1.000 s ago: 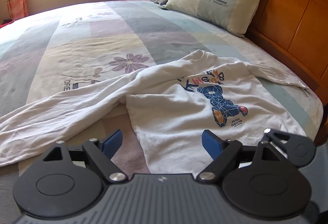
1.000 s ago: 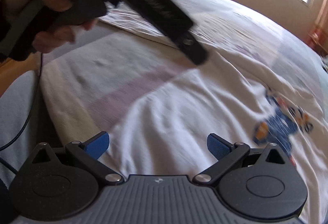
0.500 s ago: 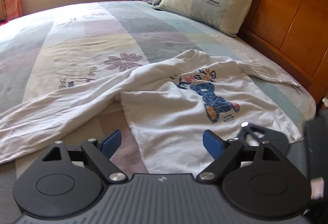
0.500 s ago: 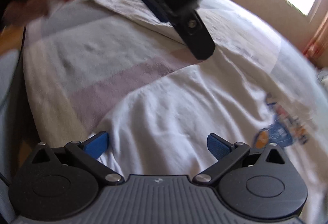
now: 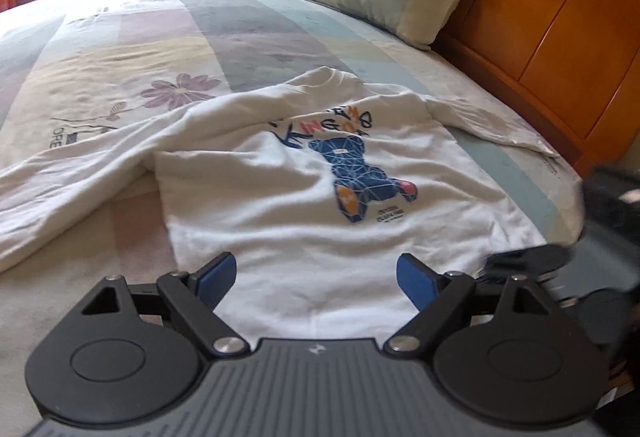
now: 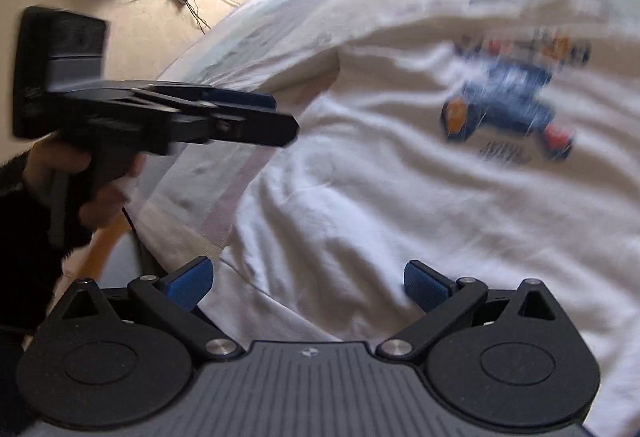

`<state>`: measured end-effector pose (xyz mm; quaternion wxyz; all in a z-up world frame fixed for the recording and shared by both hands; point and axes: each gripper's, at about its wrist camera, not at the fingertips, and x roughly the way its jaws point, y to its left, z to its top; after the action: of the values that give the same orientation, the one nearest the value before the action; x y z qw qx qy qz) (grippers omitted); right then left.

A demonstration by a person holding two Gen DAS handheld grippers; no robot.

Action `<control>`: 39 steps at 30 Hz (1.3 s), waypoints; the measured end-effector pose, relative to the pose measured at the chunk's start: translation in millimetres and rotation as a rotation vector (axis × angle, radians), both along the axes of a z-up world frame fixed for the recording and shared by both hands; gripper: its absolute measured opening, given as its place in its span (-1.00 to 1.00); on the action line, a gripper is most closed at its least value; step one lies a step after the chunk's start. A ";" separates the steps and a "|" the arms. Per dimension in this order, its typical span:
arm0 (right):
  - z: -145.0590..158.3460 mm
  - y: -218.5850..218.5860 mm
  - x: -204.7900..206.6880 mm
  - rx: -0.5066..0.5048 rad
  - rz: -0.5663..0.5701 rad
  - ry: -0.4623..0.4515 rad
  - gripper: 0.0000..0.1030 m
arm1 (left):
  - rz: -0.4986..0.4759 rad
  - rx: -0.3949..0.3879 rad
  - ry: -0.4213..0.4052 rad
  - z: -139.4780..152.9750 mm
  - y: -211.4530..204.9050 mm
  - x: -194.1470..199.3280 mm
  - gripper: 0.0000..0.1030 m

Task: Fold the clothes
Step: 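Smooth the sweatshirt body with the left gripper while the right gripper hovers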

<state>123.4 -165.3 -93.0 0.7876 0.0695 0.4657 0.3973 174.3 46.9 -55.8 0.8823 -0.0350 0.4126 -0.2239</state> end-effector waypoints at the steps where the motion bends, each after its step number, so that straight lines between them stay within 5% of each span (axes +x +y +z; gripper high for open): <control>1: -3.9 3.6 4.7 -0.006 -0.004 -0.018 1.00 | 0.001 0.002 0.001 0.7 -0.4 -1.4 0.69; 4: -5.2 9.5 23.0 -0.055 -0.028 -0.130 1.00 | 0.017 0.014 0.003 3.0 2.1 -3.8 0.69; 8: 5.3 -7.3 43.6 -0.021 -0.071 -0.076 1.00 | 0.048 0.022 0.005 6.9 10.0 -7.5 0.69; 12: 31.8 -39.5 30.3 -0.081 -0.091 -0.151 1.00 | 0.046 0.012 0.020 4.7 12.4 -9.8 0.70; 15: 32.3 -76.3 25.0 -0.116 -0.167 -0.113 1.00 | 0.010 0.018 0.043 -2.4 -0.4 -9.4 0.70; 20: 2.3 -132.0 25.0 -0.035 -0.289 0.103 1.00 | -0.066 0.004 0.072 -11.6 -29.3 -6.8 0.70; 29: -5.0 -148.1 51.7 -0.060 -0.435 0.005 1.00 | -0.104 0.054 0.085 -15.6 -58.9 -15.4 0.70; 34: 20.0 -159.8 14.3 -0.039 -0.393 0.009 1.00 | -0.151 0.092 0.084 -19.3 -68.3 -33.1 0.70; 39: 7.7 -170.5 -37.2 -0.033 -0.420 0.085 1.00 | -0.173 0.108 0.150 -40.4 -69.5 -44.1 0.70</control>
<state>86.2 -335.8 -85.2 0.8339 0.1687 0.4801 0.2135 130.2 -22.6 -96.2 0.8269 0.0317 0.4904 -0.2733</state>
